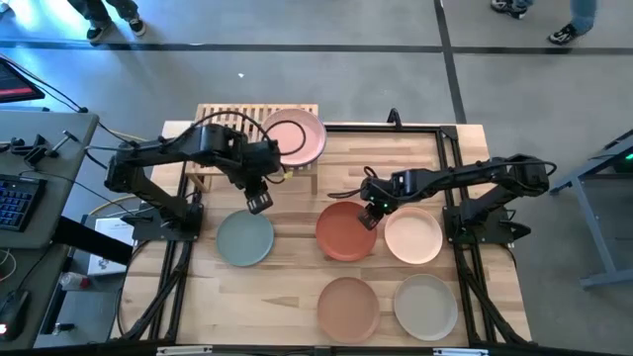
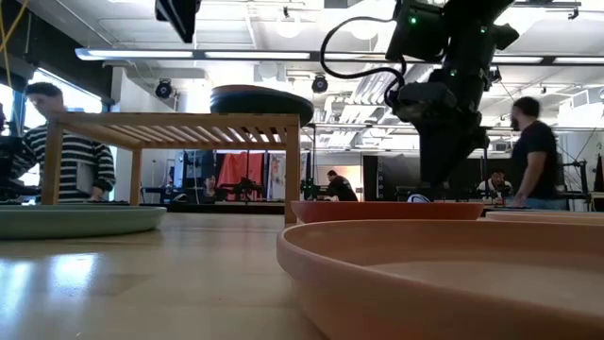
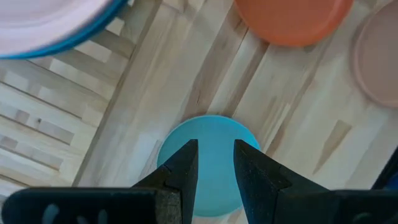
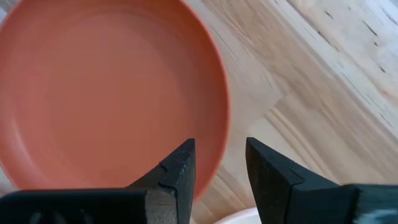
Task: Place and stack plates onto a shelf
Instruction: Stack the orange plate on top of the light orange plate on the shelf
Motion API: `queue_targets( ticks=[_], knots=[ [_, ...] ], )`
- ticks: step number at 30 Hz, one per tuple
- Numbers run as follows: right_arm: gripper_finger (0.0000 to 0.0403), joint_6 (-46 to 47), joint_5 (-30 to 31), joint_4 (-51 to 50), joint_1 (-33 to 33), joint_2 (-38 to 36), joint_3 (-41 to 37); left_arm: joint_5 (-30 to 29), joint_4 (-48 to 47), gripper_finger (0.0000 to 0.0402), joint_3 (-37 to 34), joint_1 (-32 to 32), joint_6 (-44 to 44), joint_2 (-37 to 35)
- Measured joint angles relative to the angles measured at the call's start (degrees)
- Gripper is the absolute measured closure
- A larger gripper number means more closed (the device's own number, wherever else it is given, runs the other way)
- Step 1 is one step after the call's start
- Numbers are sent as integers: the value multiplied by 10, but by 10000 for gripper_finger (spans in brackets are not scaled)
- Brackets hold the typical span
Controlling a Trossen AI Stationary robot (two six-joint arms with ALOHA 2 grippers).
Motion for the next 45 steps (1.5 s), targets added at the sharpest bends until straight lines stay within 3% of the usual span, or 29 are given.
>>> queue_targets(
  ticks=[8,26,30,37,45],
  knots=[
    [284,-26,19,9,0,5,0,5,40,310,-37,0,0,0],
    [286,-21,5,36,28,107,0,5,48,310,-46,1,1,-1],
    [308,-15,11,38,29,110,1,5,49,310,-46,1,1,-1],
    [391,19,15,37,28,109,3,5,49,310,-46,1,1,-1],
    [400,29,8,14,28,111,19,-1,49,310,-46,1,2,-1]
  ],
)
